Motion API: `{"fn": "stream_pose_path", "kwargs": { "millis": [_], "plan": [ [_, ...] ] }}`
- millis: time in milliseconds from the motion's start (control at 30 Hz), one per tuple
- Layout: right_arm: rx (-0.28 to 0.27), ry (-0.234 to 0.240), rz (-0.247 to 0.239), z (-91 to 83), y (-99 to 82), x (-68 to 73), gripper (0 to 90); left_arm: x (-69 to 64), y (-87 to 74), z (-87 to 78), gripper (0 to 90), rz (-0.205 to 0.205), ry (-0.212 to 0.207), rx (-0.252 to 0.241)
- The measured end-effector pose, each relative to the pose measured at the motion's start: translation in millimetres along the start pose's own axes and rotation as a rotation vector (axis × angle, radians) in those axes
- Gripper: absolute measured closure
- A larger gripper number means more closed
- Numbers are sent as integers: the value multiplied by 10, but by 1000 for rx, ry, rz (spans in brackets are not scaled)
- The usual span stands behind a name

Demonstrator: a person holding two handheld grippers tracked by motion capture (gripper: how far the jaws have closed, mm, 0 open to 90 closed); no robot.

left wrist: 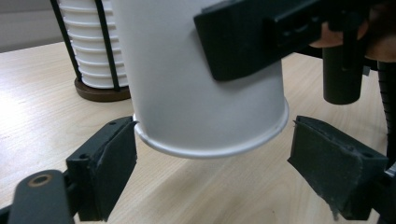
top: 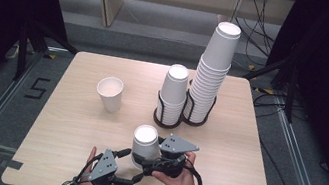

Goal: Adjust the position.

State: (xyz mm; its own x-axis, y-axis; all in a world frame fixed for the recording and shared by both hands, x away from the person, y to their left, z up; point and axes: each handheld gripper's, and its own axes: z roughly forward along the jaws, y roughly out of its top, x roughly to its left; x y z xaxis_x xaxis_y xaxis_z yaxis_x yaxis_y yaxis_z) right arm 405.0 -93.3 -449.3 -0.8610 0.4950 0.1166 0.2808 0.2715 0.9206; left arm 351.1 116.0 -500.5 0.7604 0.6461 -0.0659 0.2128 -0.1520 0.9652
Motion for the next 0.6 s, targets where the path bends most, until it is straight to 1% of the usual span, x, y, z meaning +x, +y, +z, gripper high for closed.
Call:
{"fn": "stream_pose_path", "kwargs": {
  "millis": [33,67,100,133,167,200,233,267,300,333,367,400,433,467,500,533,567,600],
  "plan": [
    [4,-2,-2,-1,1,5,170,0,0,1,142,1,2,-2],
    [-5,0,-5,7,1,12,170,-2,-1,2,142,1,4,-6],
    [-20,-12,-27,12,0,12,170,-2,2,1,142,2,6,-6],
    [-16,1,-9,18,-2,29,170,-4,11,-14,142,4,20,9],
    [-4,-8,-11,11,0,36,170,-2,10,-12,141,3,21,5],
    [-11,1,6,38,-11,52,170,-1,10,-12,137,3,24,5],
    [-11,1,6,38,-11,52,170,0,10,-12,137,4,26,6],
    [-7,-17,-7,31,-10,54,170,-1,11,-13,127,6,30,5],
    [-25,-1,-9,57,-17,56,170,-1,12,-13,117,6,32,4],
    [-8,-12,-6,44,-13,70,170,0,12,-12,107,6,34,3],
    [-21,1,-2,59,-14,82,170,2,8,-2,93,3,33,-7],
    [-16,10,10,62,-13,95,170,4,5,6,83,-2,30,-12],
    [-16,-6,-15,63,-6,111,170,2,10,0,66,0,39,2],
    [-16,-6,-15,63,-6,111,170,2,10,0,56,0,39,2],
    [-27,5,-14,82,-7,133,170,-3,8,10,45,-3,42,4],
    [-28,0,-15,87,-7,146,170,-3,8,10,38,-3,42,4],
    [-28,0,-15,87,-7,146,170,-4,2,27,38,-5,37,-10],
    [-34,7,-12,96,-7,154,170,-10,2,31,33,-8,39,-10]
  ]
}}
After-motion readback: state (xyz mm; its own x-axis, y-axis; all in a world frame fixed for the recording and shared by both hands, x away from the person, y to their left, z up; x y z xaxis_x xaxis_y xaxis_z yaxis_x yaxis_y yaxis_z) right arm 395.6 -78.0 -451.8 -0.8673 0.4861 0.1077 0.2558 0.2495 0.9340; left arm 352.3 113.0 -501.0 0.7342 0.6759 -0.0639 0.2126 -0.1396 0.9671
